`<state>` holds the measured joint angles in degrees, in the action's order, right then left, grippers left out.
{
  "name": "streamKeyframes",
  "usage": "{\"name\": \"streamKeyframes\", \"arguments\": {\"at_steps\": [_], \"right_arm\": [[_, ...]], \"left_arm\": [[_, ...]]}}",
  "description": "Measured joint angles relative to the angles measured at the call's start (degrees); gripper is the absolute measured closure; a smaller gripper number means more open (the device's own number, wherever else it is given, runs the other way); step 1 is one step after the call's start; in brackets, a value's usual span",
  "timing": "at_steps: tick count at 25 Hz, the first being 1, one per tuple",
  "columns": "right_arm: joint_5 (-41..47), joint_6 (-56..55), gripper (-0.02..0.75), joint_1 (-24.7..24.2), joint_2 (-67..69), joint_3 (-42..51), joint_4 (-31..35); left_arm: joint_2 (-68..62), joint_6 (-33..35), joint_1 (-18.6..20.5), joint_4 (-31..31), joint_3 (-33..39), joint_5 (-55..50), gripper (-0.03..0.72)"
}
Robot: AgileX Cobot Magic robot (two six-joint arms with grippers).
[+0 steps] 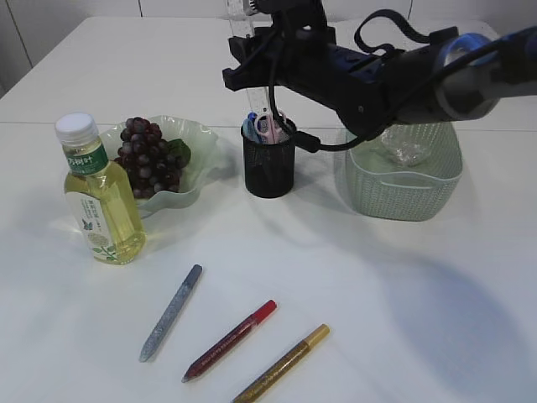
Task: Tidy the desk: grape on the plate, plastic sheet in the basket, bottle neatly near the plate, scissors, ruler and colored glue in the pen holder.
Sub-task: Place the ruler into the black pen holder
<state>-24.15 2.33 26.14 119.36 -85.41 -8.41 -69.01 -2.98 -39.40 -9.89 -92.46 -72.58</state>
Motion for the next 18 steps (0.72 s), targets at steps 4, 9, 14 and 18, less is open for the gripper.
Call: {"name": "streamKeyframes", "arguments": {"at_steps": [4, 9, 14, 18], "right_arm": [[-1.4, 0.7, 0.440, -0.6, 1.4, -0.2, 2.1], [-2.2, 1.6, 0.440, -1.4, 2.3, -0.2, 4.2], [-2.3, 2.7, 0.440, -1.4, 3.0, -0.3, 4.5], [-2.3, 3.0, 0.440, -1.4, 3.4, -0.3, 4.5]], "left_arm": [[0.0, 0.0, 0.0, 0.0, 0.0, 0.0, 0.447], [0.0, 0.0, 0.0, 0.1, 0.0, 0.0, 0.447], [-0.4, 0.0, 0.0, 0.2, 0.0, 0.0, 0.447], [-0.7, 0.0, 0.0, 0.2, 0.0, 0.0, 0.447]]}}
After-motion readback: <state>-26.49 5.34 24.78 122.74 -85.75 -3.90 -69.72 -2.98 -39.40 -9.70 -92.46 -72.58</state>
